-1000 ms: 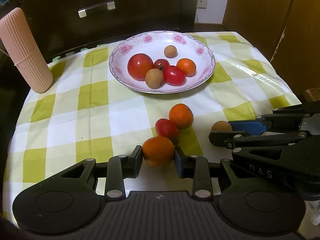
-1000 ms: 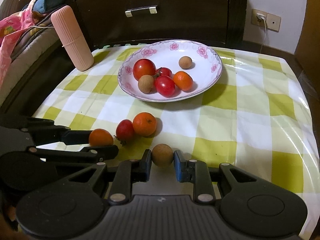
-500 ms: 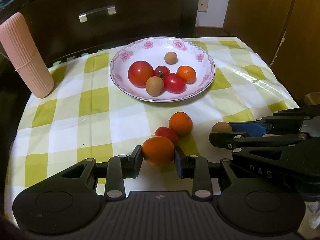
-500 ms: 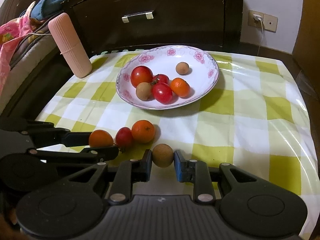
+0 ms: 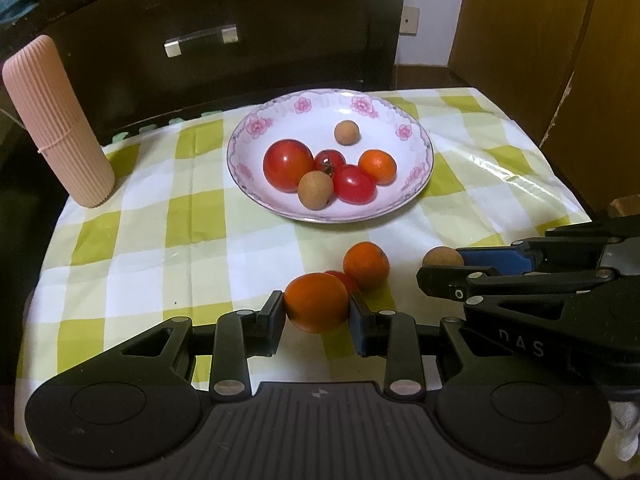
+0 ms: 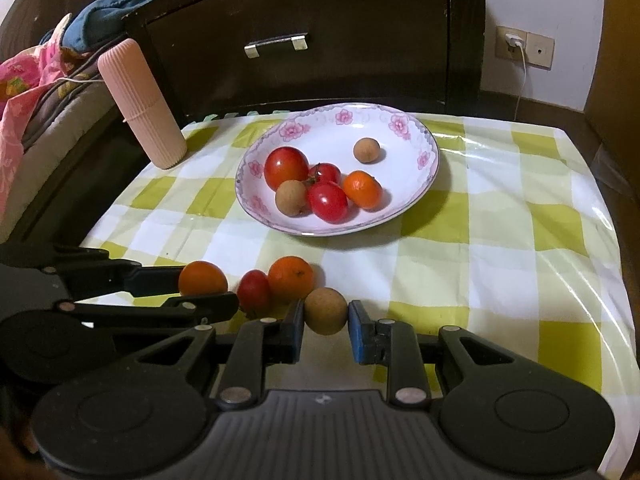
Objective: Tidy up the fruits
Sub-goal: 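Carry the orange-red tomato and brown fruit to the plate with both tools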
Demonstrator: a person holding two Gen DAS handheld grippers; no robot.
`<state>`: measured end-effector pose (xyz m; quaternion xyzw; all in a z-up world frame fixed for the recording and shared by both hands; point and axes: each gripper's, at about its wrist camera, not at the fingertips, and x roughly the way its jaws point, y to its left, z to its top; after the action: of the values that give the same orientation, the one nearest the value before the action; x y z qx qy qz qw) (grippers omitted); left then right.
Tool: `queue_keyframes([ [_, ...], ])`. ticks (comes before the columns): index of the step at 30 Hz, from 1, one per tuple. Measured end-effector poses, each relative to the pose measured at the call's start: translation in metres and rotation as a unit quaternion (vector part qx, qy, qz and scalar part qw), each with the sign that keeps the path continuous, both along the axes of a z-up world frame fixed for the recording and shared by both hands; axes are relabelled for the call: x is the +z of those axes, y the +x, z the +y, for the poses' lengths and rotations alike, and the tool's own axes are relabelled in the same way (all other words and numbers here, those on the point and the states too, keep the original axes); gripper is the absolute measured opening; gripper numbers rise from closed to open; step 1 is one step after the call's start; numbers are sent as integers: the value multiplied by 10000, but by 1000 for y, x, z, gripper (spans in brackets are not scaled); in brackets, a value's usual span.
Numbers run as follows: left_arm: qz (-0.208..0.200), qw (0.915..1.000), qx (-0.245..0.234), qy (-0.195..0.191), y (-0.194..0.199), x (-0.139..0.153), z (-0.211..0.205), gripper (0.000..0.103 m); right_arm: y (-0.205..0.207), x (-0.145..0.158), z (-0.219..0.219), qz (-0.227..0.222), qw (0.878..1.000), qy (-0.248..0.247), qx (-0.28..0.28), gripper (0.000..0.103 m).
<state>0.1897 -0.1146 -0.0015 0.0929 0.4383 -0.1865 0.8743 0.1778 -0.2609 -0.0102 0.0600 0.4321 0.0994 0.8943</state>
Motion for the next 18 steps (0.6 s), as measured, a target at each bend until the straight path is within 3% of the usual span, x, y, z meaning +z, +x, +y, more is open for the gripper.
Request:
queue_keyframes([
  [18,-247,9992,188,-265,49,17,-17,40,49,17,-20,-300,9990,199,-278,27],
])
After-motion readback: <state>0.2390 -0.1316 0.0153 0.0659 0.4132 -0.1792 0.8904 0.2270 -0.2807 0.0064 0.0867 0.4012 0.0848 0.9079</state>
